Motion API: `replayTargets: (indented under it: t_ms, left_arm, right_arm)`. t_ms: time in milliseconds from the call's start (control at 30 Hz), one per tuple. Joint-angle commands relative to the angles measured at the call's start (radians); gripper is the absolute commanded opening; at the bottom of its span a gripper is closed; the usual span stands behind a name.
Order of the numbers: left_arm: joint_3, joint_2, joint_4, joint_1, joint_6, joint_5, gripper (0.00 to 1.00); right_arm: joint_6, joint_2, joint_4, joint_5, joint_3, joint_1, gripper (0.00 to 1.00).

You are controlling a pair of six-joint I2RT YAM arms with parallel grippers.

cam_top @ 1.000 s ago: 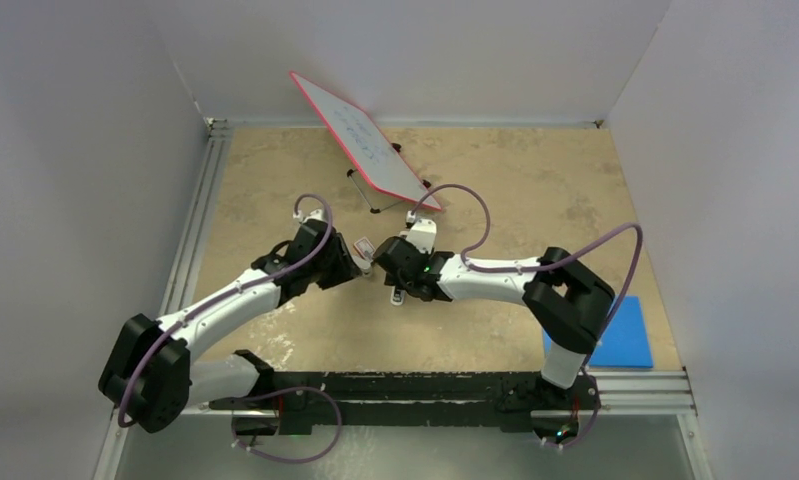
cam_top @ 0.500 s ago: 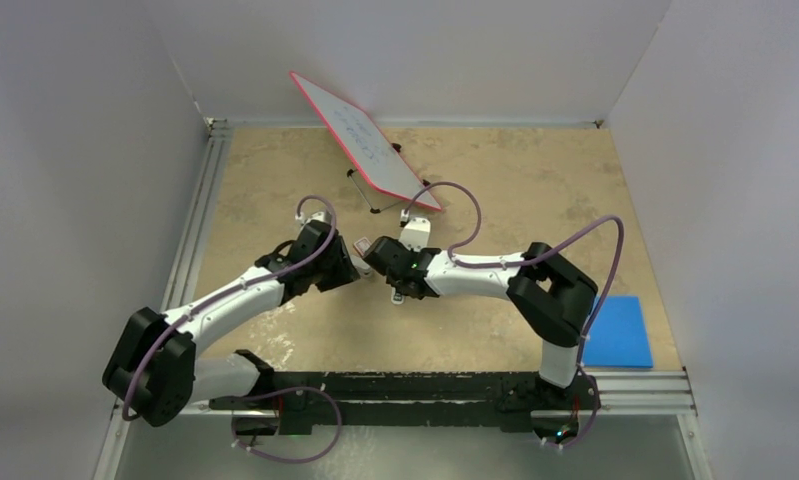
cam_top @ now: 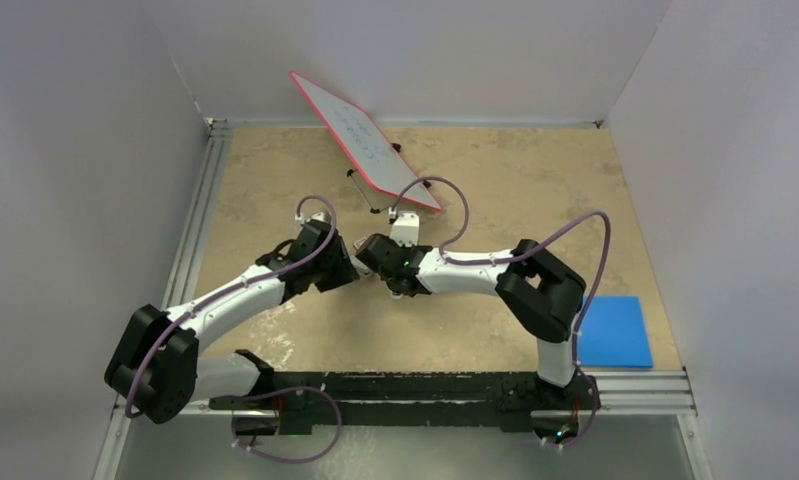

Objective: Load the staples into the stapler

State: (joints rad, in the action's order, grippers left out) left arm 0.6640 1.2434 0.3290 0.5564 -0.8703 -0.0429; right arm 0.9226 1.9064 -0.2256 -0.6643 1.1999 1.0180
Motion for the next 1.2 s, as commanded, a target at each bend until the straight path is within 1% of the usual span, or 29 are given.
replayTargets:
  t_ms: [0, 33, 133, 233, 333, 400, 500, 567, 667, 767, 967, 1033, 1167]
  left_arm:
    - [0.012, -0.012, -0.028, -0.009, 0.019, 0.013, 0.4]
    - [0.011, -0.012, -0.028, -0.01, 0.019, 0.016, 0.4]
    - [0.01, -0.016, -0.025, -0.011, 0.017, 0.015, 0.4]
    - [0.005, -0.024, -0.021, -0.013, 0.008, 0.006, 0.41]
    - [0.0, -0.041, 0.006, -0.015, -0.016, -0.028, 0.41]
    - [-0.012, -0.07, 0.008, -0.018, -0.037, -0.049, 0.41]
    - [-0.036, -0.129, -0.013, -0.019, -0.058, -0.06, 0.41]
    - [-0.028, -0.157, -0.007, -0.019, -0.065, -0.083, 0.41]
    - [-0.003, -0.184, 0.029, -0.022, -0.079, -0.123, 0.41]
    - [0.003, -0.196, 0.038, -0.039, -0.084, -0.122, 0.42]
    - [-0.029, -0.166, 0.004, -0.157, -0.076, 0.036, 0.42]
    - [-0.044, -0.159, -0.011, -0.179, -0.074, 0.09, 0.42]
    - [-0.068, -0.138, -0.036, -0.217, -0.073, 0.15, 0.42]
  right_arm:
    - [-0.026, -0.021, 0.025, -0.032, 0.007, -0.011, 0.41]
    - [-0.022, -0.037, 0.025, -0.031, 0.001, -0.011, 0.45]
    - [-0.022, -0.093, 0.029, -0.031, -0.018, -0.01, 0.52]
    - [-0.044, -0.159, 0.052, -0.018, -0.042, -0.009, 0.56]
    - [-0.09, -0.241, 0.104, 0.014, -0.098, 0.003, 0.56]
    - [-0.155, -0.309, 0.18, 0.034, -0.161, 0.024, 0.54]
    - [-0.333, -0.422, 0.416, 0.098, -0.29, 0.08, 0.53]
    - [-0.399, -0.462, 0.486, 0.13, -0.335, 0.09, 0.53]
    - [-0.455, -0.438, 0.488, 0.163, -0.311, 0.092, 0.54]
    - [-0.504, -0.379, 0.502, 0.174, -0.272, 0.095, 0.55]
    - [-0.567, -0.261, 0.53, 0.196, -0.192, 0.095, 0.57]
    - [-0.585, -0.231, 0.552, 0.218, -0.179, 0.096, 0.57]
    - [-0.598, -0.169, 0.56, 0.248, -0.156, 0.095, 0.56]
